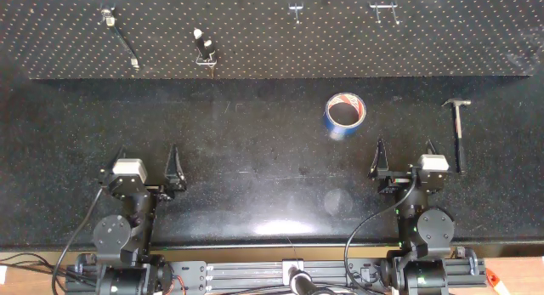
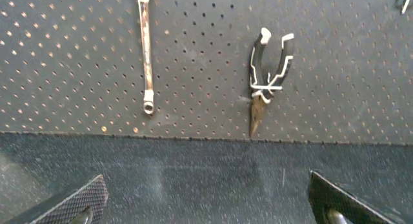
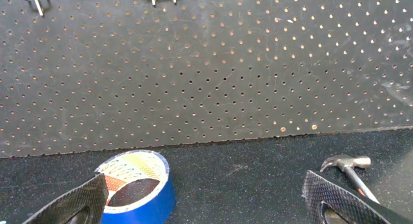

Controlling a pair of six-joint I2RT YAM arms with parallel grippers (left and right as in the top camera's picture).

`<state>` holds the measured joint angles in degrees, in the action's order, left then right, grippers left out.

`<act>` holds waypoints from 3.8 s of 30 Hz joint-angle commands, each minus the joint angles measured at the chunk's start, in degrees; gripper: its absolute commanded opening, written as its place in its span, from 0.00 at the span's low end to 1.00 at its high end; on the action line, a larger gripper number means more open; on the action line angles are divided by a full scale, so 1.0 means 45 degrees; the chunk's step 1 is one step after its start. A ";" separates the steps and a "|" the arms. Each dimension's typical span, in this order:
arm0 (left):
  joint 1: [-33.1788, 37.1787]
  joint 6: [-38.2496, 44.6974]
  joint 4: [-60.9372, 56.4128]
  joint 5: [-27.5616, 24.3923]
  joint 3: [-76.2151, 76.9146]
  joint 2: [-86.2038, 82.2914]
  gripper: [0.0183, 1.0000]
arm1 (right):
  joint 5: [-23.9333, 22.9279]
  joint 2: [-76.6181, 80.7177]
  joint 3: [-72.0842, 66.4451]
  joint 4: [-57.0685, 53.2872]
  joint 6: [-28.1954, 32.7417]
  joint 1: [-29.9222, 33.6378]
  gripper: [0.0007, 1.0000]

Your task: Place Tools Onto Pegboard

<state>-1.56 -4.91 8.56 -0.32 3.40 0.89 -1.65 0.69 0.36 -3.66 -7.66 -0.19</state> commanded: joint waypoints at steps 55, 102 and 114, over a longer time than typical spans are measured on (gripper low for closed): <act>0.0102 0.0199 0.0520 -0.0374 -0.0063 -0.0141 1.00 | 0.1977 1.3930 1.2857 -0.6280 -0.0627 -0.2225 0.98; 0.0102 0.0199 0.0520 -0.0374 -0.0063 -0.0141 1.00 | -0.0180 2.1672 1.4013 -0.7694 -0.3225 -0.4527 0.59; 0.0102 0.0199 0.0520 -0.0374 -0.0068 -0.0141 1.00 | -0.0180 2.1648 1.4013 -0.7694 -0.3138 -0.4527 0.22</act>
<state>-1.56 -4.54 10.96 -1.37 3.36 0.78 -1.65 97.69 62.48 -38.37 -21.78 -20.05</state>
